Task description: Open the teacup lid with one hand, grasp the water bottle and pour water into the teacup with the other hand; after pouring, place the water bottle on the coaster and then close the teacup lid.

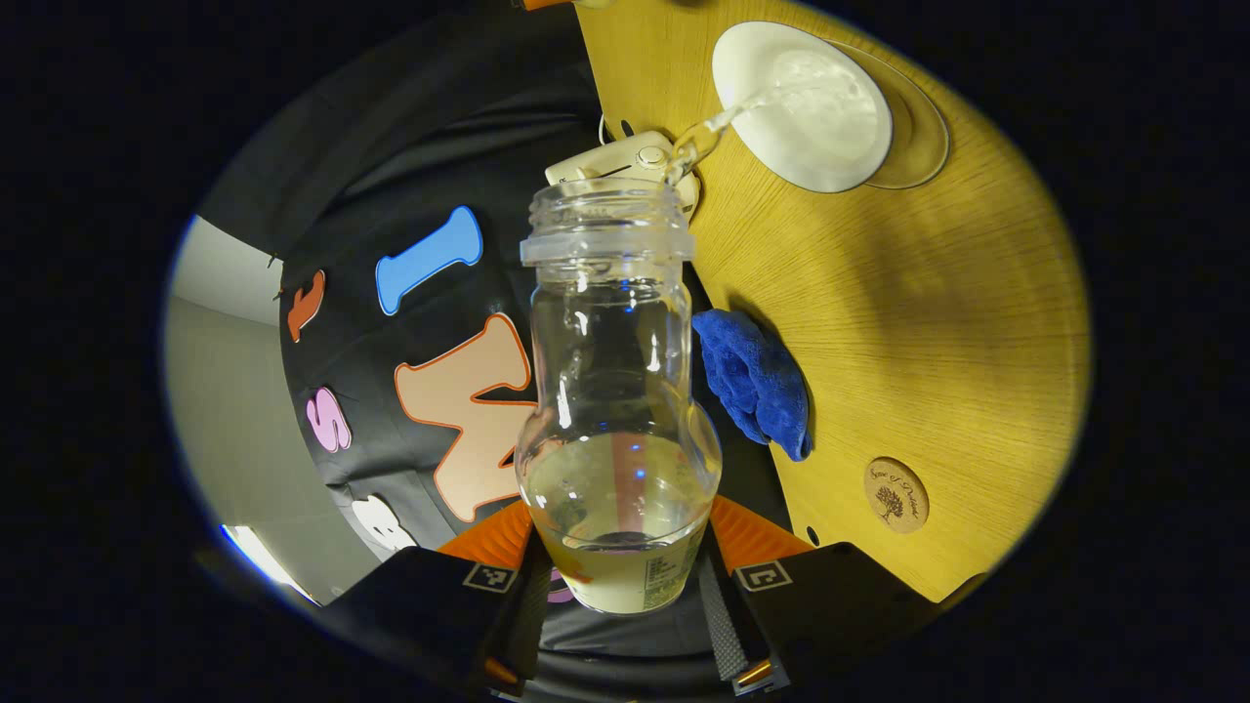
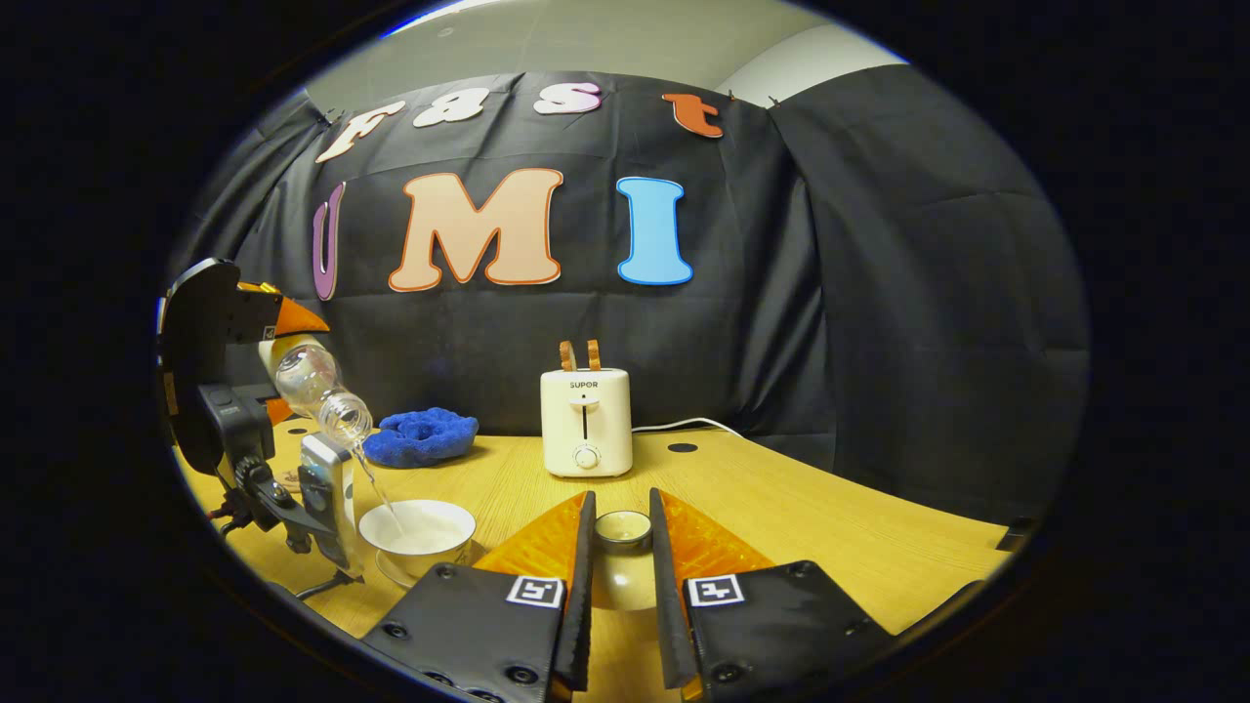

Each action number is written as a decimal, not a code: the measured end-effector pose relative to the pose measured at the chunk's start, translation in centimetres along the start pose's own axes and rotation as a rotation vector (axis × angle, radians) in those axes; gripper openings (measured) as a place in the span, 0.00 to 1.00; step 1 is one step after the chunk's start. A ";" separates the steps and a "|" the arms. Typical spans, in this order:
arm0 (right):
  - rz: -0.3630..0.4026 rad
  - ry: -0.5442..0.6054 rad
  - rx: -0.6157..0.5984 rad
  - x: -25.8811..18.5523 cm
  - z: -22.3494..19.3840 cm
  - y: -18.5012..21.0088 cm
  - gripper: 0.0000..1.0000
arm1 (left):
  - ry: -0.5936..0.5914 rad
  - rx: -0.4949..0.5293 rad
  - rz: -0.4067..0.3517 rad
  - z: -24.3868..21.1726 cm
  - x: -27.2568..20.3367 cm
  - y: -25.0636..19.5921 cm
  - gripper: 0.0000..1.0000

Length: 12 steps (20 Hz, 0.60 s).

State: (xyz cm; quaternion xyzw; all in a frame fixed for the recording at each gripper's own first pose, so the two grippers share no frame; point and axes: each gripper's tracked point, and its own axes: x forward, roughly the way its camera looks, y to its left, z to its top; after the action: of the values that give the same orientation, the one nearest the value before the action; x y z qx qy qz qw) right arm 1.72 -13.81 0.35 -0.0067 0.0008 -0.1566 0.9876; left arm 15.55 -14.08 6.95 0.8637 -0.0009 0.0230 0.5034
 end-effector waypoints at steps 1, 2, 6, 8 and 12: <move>0.000 0.001 0.000 0.0 0.0 0.0 0.32 | -0.003 0.000 0.002 0.2 0.1 0.1 0.65; 0.000 0.000 0.000 0.0 0.0 0.0 0.31 | -0.007 0.000 0.002 0.3 0.1 0.1 0.65; 0.000 0.001 0.000 -0.1 0.0 0.0 0.32 | -0.009 0.001 -0.017 0.9 0.4 -0.9 0.65; 0.000 0.001 0.000 0.0 0.0 0.0 0.31 | -0.008 -0.003 -0.032 0.9 0.6 -1.7 0.65; 0.009 0.001 0.000 -0.1 -0.1 0.1 0.32 | -0.005 -0.088 -0.103 1.1 0.7 -4.1 0.65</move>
State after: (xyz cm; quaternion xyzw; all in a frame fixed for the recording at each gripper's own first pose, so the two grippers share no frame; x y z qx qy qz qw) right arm 1.69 -13.67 0.29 -0.0066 0.0012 -0.1523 0.9883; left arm 16.36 -12.98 2.89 0.8397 0.0412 -0.0050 0.5414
